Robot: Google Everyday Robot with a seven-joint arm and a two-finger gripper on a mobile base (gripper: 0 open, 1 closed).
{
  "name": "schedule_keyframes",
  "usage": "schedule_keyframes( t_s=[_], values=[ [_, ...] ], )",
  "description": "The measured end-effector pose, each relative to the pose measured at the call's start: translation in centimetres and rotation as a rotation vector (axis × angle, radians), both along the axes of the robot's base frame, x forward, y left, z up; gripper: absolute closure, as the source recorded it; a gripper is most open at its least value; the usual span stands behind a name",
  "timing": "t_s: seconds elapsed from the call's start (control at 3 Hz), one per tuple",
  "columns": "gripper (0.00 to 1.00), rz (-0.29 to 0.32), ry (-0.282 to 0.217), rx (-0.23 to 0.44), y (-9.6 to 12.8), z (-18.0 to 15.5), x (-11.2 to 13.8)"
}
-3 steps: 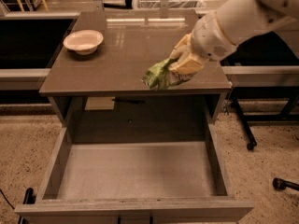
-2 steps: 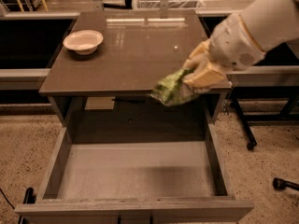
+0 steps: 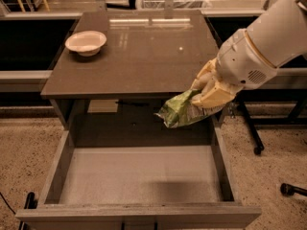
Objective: Place green jalapeno chip bag into top drawer
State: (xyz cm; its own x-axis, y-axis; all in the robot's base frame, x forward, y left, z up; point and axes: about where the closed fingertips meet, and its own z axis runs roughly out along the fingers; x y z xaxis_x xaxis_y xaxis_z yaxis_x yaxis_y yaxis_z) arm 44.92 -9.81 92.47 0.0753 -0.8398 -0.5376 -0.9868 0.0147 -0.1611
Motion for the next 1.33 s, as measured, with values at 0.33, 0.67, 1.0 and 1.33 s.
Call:
schedule_keyframes(
  t_s=[0.33,0.67,1.0,1.33],
  values=[
    [1.0,-0.028,0.004,0.032,0.8,-2.2,0.8],
    [1.0,-0.086,0.052,0.046,2.7,-9.2,1.0],
    [0.98,-0.152,0.105,0.043,5.3,-19.5,1.7],
    [0.75,-0.247,0.112,0.114,5.8,-23.9,3.3]
  ],
)
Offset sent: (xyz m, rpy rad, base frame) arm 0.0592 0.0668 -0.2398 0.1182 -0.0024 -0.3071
